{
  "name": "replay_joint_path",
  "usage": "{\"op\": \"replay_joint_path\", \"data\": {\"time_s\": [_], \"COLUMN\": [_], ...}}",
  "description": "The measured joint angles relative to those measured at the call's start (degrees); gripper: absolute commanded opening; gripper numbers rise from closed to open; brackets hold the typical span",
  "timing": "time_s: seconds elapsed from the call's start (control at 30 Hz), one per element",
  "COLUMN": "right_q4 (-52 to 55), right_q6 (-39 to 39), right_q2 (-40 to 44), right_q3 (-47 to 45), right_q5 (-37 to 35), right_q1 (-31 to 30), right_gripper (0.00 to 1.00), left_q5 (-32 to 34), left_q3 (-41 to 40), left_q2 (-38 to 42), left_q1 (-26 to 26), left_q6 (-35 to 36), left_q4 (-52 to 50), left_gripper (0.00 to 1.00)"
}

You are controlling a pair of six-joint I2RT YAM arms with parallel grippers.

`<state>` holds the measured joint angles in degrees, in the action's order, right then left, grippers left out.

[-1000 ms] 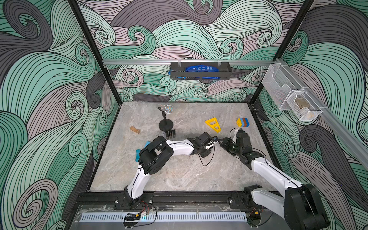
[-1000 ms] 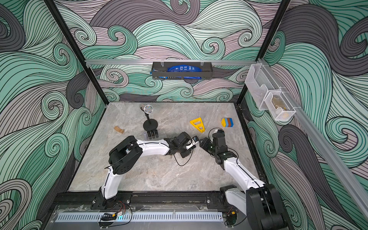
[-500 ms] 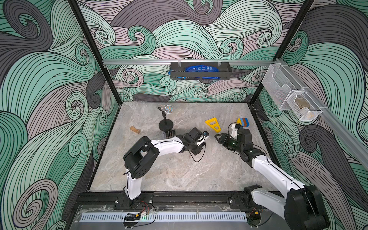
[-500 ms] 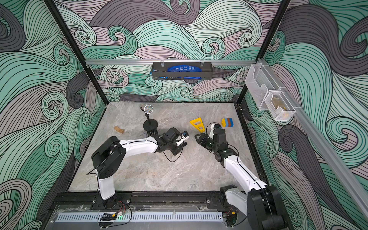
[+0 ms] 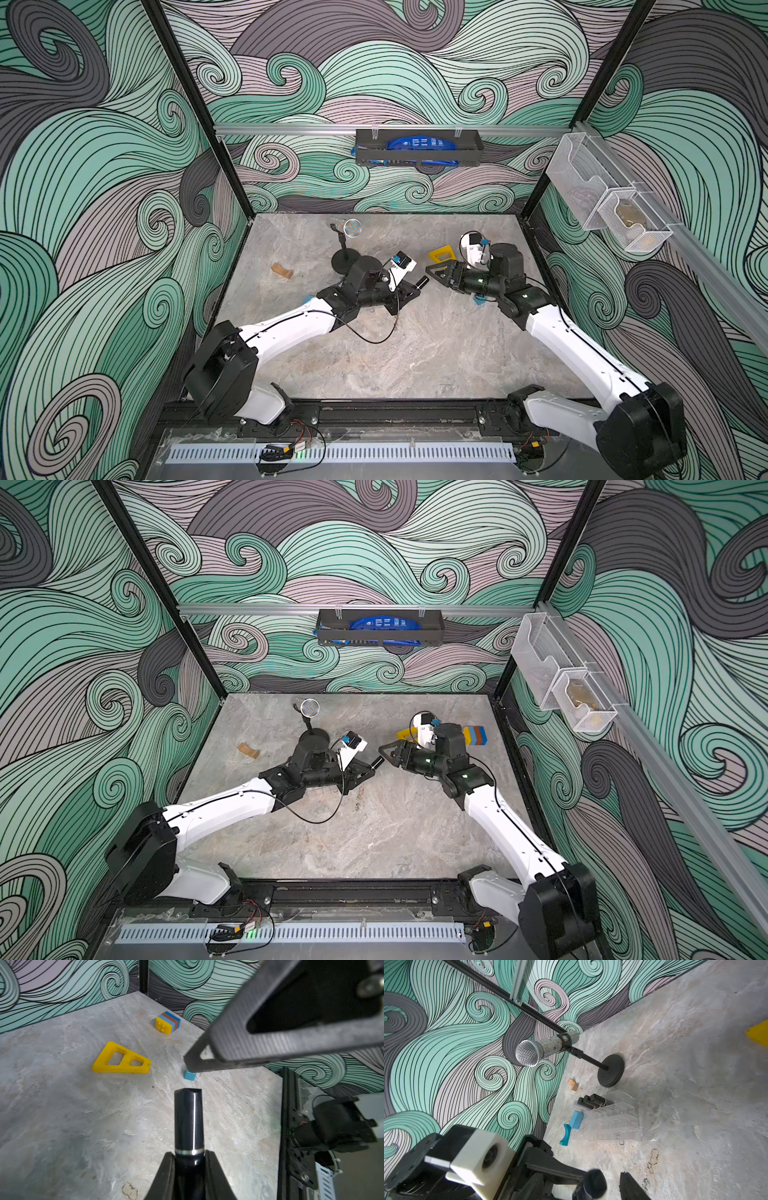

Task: Arrange the lipsticks in the organizer
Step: Pick up the lipstick at the center of the board.

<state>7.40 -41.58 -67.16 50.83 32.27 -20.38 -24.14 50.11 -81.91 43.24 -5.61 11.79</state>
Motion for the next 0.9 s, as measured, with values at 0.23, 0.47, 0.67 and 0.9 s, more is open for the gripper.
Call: {"op": "replay_joint_path", "data": {"time_s": [0.23, 0.47, 0.67, 0.9], "right_q4": [1.90, 3.32, 2.82, -0.35], "right_q6": [-0.59, -0.70, -2.03, -4.70], "right_q2": [-1.66, -2.12, -2.25, -2.69], "right_q3": [0.55, 0.55, 0.42, -1.09], "right_q5": [0.72, 1.01, 2.12, 2.36], "right_q1": [-3.15, -4.42, -4.42, -4.74], "right_gripper": [0.51, 0.48, 0.34, 0.17], "left_q5": [-2.36, -2.51, -2.95, -2.82], "left_q3": [-2.23, -2.23, -2.23, -2.23], "left_q2": [2.86, 3.61, 3.61, 3.82], "left_q1": [-0.37, -0.90, -1.18, -1.18], "left_q6": [-0.68, -0.74, -1.05, -0.61], "left_q4": [2.10, 3.30, 3.56, 2.10], "left_gripper": [0.08, 0.08, 0.11, 0.40]}}
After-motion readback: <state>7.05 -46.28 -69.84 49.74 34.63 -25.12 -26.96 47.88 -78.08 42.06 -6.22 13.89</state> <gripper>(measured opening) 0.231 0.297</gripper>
